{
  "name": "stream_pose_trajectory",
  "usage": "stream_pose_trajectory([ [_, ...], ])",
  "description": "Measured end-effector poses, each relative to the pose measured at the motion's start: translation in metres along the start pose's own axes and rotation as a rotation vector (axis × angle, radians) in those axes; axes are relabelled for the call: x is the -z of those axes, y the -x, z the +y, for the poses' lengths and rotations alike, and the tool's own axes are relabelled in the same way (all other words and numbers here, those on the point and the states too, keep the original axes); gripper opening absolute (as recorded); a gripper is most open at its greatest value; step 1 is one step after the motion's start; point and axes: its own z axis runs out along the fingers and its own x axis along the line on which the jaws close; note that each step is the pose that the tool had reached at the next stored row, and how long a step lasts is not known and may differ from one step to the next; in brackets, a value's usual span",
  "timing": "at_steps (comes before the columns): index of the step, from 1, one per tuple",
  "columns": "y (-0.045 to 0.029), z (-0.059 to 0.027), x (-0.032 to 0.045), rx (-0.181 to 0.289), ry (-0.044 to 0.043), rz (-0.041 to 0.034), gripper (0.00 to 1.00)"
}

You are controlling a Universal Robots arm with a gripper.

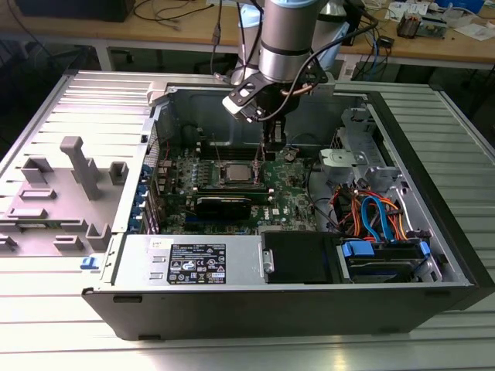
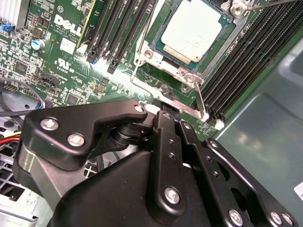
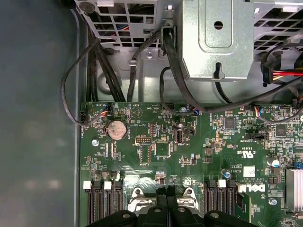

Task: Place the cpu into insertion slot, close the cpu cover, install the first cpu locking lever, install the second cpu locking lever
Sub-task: 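Close the cpu cover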

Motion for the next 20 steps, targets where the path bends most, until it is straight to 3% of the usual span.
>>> stream_pose_trajectory([
  [3,0.0000,-0.0012,0.0000,0.000,-0.0001,0.0000,0.11],
  [6,0.0000,-0.0094,0.0000,0.000,-0.0001,0.0000,0.11],
  [13,0.0001,-0.0118,-0.0005,0.000,0.0000,0.0001,0.11],
  [20,0.0003,-0.0309,-0.0043,0.002,0.0001,0.0006,0.11],
])
